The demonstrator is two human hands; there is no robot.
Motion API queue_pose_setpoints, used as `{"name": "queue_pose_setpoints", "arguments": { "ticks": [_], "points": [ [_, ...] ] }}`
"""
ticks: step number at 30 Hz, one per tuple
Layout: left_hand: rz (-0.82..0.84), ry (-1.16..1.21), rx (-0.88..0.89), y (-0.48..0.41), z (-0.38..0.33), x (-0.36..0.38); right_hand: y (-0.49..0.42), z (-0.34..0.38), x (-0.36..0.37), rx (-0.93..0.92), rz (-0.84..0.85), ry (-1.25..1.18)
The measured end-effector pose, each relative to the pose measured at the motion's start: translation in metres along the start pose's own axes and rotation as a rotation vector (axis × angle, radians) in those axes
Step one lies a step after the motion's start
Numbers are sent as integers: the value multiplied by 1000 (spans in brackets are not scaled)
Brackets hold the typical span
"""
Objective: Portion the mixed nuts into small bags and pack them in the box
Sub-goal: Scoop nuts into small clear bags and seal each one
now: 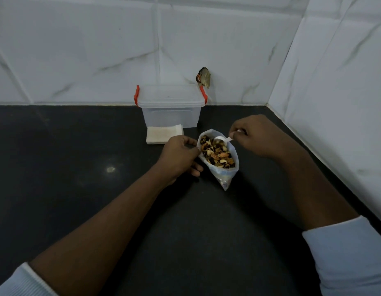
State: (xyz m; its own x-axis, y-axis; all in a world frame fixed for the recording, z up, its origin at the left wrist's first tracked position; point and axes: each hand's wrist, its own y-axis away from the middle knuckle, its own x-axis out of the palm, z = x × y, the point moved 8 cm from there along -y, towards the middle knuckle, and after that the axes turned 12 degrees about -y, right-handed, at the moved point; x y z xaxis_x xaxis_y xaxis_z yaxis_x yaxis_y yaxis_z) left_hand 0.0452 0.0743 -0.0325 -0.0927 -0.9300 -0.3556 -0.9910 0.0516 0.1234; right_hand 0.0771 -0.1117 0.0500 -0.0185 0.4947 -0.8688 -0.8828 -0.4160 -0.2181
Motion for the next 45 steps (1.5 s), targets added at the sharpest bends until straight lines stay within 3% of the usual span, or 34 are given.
{"name": "queue_pose_setpoints", "arguments": {
  "ticks": [10, 12, 15, 17, 22, 26, 30, 33, 39, 45],
  "points": [
    [-14, -53, -9, 5, -3, -5, -4, -35, 6, 187, -158, -231],
    [-90, -104, -6, 5, -4, -18, -6, -43, 11, 233, -152, -294],
    [-432, -502, 138, 2, -12, -64, -5, -49, 18, 291, -148, -402],
    [-554, -772, 225, -1, -11, -84, -4, -51, 23, 308, -141, -430],
    [-467, -1097, 183, -12, 8, -85, -4, -49, 25, 290, -171, -392],
    [-492, -1119, 204, -14, 8, -84, -4, -45, 24, 269, -192, -343],
    [-510, -1111, 211, -13, 7, -84, -3, -34, 11, 209, -272, -64],
    [-522, -1110, 218, -14, 6, -83, -1, -18, 5, 145, -320, -32],
    [-636, -1043, 278, -8, -4, -90, -1, 3, 14, 69, -276, 53],
    [-579, -964, 186, -12, 4, -91, -1, 7, 20, 51, -236, 86]
  ]
}}
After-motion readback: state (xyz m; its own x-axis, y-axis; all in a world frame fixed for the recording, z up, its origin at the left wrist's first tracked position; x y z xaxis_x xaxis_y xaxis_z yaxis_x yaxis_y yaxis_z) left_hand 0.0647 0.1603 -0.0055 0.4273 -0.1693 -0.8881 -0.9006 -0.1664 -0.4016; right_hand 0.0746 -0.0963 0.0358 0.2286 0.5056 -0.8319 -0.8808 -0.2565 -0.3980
